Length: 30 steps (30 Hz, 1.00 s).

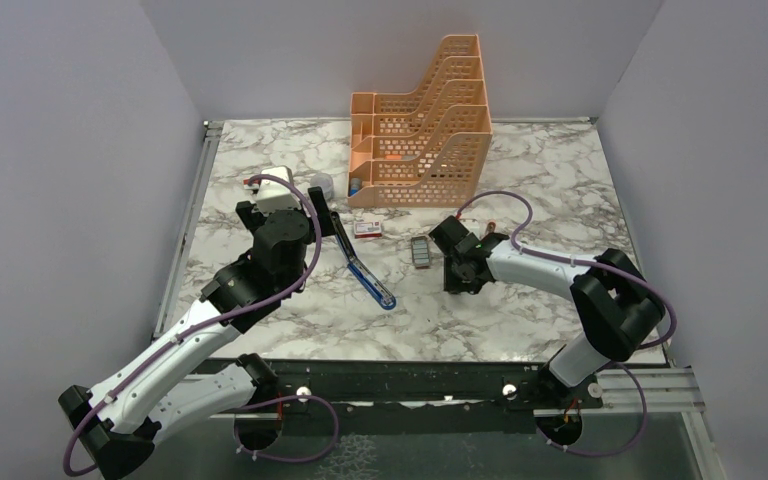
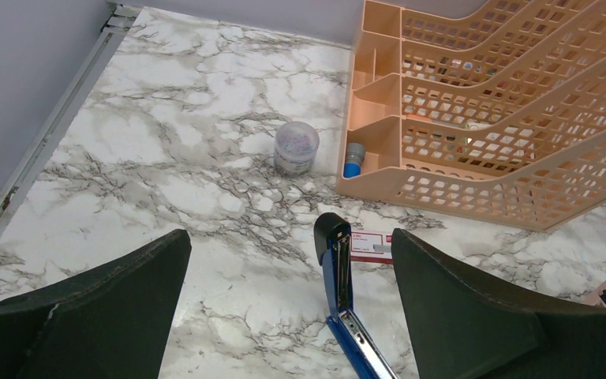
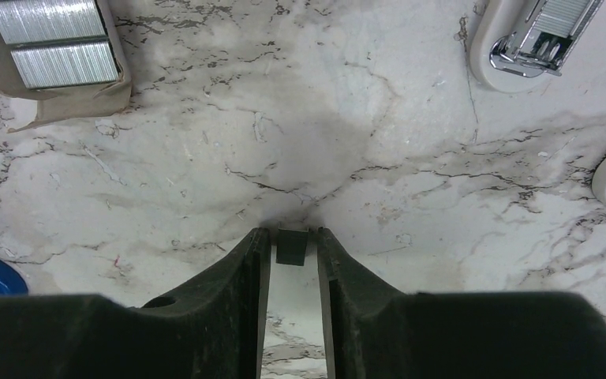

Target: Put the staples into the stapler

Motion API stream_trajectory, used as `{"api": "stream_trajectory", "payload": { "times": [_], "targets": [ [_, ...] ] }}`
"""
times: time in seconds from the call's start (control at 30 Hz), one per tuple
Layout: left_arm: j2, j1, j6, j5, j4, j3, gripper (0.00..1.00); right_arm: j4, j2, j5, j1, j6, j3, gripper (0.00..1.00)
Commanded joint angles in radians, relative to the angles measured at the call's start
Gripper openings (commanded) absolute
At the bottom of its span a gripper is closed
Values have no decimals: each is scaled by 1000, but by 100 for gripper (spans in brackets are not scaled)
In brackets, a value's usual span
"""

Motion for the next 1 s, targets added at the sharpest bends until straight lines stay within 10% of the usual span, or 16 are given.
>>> {"api": "stream_trajectory", "payload": {
  "times": [0.0, 0.97],
  "targets": [
    [-4, 0, 3, 11, 20, -2, 98, 9, -3, 20, -8, 20, -16, 36],
    [-9, 0, 5, 11, 21, -3, 98, 16, 14, 58, -29, 46, -6, 22]
  ]
}}
